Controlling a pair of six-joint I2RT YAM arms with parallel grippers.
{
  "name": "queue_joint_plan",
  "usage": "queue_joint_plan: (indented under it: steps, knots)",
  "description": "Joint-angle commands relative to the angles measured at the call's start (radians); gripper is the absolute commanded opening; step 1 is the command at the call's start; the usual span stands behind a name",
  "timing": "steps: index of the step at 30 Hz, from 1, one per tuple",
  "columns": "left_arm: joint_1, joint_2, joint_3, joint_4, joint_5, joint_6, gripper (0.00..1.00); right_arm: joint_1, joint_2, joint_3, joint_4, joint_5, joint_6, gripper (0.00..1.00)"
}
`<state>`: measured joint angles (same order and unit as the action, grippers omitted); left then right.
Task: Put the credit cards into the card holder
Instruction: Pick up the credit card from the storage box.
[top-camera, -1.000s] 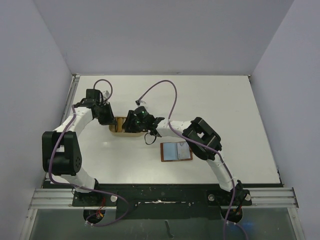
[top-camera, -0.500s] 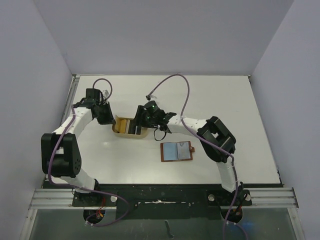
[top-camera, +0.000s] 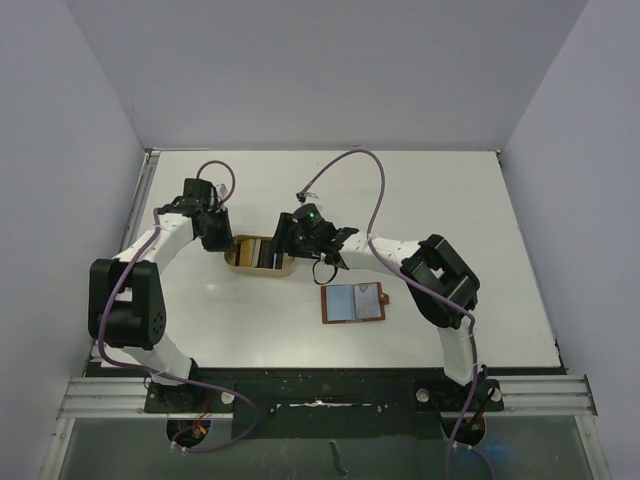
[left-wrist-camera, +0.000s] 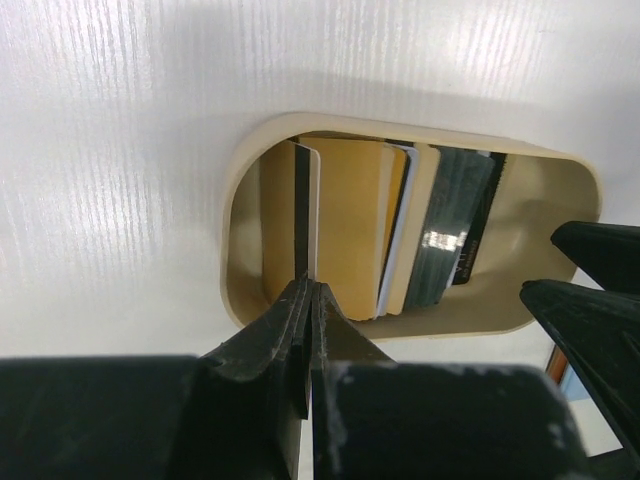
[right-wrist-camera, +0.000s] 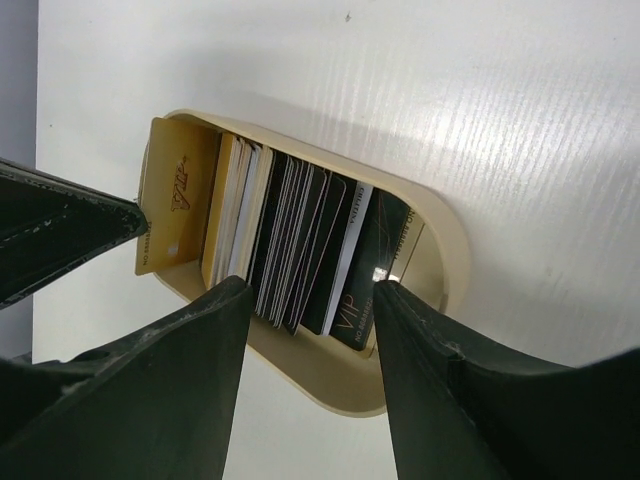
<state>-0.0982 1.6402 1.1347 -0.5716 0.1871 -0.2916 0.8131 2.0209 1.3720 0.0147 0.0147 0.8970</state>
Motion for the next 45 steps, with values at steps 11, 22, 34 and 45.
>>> queue_joint_plan:
  steps: [11, 22, 34, 45]
  knots:
    - [-0.027, 0.031, 0.048, -0.004, -0.195, 0.009, 0.01, 0.006, -0.114, -0.03, 0.076, 0.027, -0.006, 0.53]
    - [-0.046, 0.06, 0.049, 0.007, -0.147, 0.009, 0.09, 0.005, -0.119, -0.037, 0.077, 0.037, -0.005, 0.54]
    - [-0.05, 0.052, 0.0, 0.096, 0.032, -0.051, 0.09, 0.005, -0.11, -0.045, 0.08, 0.042, -0.006, 0.54]
    - [-0.055, 0.028, 0.021, 0.048, -0.066, -0.035, 0.0, 0.004, -0.142, -0.054, 0.075, 0.041, -0.019, 0.54]
